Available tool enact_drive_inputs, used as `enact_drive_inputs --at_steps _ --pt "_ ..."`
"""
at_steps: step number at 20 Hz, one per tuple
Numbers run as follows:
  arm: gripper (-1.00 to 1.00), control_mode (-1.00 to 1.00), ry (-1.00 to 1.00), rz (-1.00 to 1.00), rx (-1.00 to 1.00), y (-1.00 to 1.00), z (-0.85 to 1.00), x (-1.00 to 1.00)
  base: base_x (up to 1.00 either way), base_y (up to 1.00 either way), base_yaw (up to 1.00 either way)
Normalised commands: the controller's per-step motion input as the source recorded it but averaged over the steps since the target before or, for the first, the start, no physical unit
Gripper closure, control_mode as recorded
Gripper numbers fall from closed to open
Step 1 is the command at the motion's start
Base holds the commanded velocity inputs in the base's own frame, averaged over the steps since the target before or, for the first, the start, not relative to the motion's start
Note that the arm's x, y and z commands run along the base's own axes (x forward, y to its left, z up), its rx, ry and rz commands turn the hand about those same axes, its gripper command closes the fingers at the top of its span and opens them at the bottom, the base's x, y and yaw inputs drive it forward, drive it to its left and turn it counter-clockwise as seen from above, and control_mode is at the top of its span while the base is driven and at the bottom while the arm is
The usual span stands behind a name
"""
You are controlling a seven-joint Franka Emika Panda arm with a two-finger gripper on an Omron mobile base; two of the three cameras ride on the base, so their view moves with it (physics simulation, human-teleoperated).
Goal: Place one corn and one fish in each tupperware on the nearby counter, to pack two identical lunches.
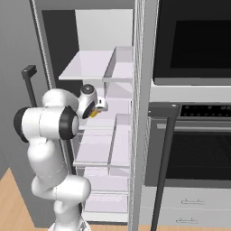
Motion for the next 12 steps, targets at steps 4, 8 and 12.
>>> enact_drive_inputs --at_steps 4,8,12 --pt "-1.00 -1.00 0.00 0.00 0.00 0.00 -0.44 0.56 0.00 0.00 0.00" --pt "-1.00 -1.00 0.00 0.00 0.00 -0.04 -0.50 0.44 0.00 0.00 0.00" --pt "-1.00 -1.00 0.00 0.00 0.00 -0.09 -0.58 0.28 0.00 0.00 0.00"
